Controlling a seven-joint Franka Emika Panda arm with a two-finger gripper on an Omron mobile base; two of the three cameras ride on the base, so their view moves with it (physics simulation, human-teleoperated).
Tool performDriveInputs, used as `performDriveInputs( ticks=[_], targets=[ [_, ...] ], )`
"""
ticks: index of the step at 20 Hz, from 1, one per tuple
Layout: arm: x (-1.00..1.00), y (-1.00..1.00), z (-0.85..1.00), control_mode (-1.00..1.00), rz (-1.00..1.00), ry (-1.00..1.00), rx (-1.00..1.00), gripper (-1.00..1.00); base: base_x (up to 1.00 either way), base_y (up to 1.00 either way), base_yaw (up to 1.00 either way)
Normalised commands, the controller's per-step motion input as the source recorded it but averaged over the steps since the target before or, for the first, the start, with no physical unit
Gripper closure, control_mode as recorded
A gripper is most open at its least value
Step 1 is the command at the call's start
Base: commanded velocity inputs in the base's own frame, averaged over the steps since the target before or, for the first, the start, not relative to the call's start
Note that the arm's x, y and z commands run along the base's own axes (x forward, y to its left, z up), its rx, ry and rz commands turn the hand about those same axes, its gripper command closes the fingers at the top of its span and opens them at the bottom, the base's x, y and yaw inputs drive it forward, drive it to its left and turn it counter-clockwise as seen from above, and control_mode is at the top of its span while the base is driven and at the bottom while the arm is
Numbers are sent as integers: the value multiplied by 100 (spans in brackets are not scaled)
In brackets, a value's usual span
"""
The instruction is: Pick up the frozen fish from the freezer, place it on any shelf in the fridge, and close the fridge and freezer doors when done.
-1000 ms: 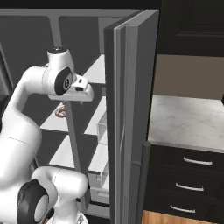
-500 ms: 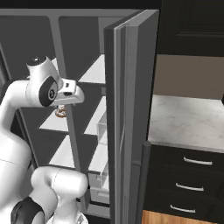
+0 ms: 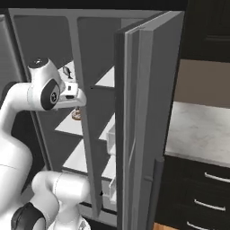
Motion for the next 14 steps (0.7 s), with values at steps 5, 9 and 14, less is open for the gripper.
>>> performDriveInputs(
  ticks=[5, 9, 14],
  targets=[
    [0, 0, 0, 100, 0, 0, 0, -100, 70, 17, 40],
    [0, 0, 0, 100, 0, 0, 0, -100, 47, 9, 20],
    [0, 0, 0, 100, 0, 0, 0, -100, 1, 28, 13]
  ],
)
